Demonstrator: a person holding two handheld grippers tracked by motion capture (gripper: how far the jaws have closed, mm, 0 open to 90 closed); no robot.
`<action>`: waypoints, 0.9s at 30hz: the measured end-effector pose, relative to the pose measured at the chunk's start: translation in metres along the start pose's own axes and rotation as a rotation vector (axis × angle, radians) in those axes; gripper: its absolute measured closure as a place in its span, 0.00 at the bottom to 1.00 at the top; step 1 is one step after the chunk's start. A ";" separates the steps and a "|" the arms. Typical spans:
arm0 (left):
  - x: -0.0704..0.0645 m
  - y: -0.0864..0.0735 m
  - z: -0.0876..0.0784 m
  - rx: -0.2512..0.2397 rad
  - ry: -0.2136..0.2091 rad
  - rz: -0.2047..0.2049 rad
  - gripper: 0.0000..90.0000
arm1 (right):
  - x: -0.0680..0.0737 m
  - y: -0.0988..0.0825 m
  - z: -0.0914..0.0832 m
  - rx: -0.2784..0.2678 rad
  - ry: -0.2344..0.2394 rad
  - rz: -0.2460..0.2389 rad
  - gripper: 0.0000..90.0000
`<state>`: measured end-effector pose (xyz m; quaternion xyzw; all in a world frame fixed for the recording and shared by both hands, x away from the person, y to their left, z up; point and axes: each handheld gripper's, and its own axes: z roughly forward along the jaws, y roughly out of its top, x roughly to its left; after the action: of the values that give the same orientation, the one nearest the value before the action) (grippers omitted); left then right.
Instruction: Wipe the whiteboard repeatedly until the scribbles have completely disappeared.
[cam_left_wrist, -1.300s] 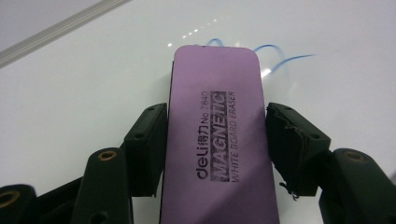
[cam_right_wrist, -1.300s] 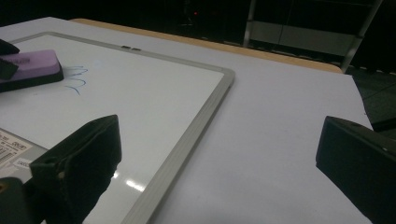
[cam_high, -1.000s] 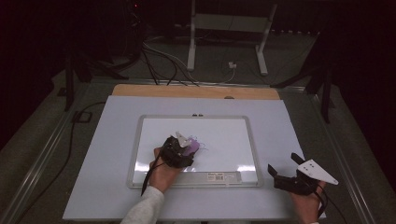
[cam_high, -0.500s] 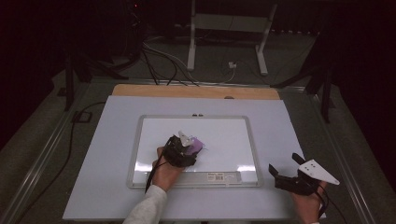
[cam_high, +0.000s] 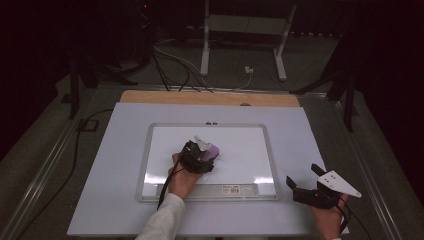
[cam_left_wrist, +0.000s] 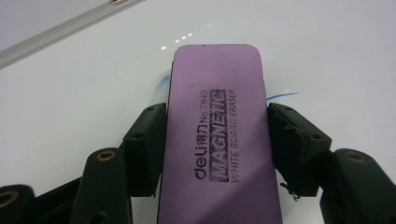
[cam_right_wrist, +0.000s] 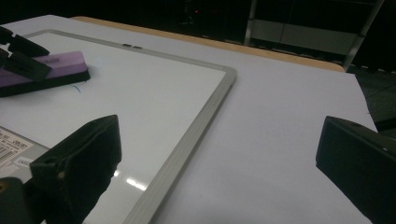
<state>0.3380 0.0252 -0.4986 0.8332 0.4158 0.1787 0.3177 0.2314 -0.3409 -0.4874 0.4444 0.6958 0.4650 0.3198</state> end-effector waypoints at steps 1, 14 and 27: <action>-0.004 0.001 0.001 -0.002 -0.008 0.010 0.46 | 0.000 0.000 0.000 0.000 0.000 0.000 0.01; 0.009 0.008 0.008 0.023 0.067 -0.026 0.46 | -0.002 0.000 -0.002 -0.003 -0.005 0.006 0.01; -0.024 0.014 0.009 0.027 -0.019 0.050 0.46 | -0.002 0.000 -0.001 -0.004 -0.001 0.004 0.01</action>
<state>0.3374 -0.0036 -0.4967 0.8493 0.3942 0.1728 0.3058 0.2309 -0.3428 -0.4870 0.4454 0.6937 0.4667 0.3203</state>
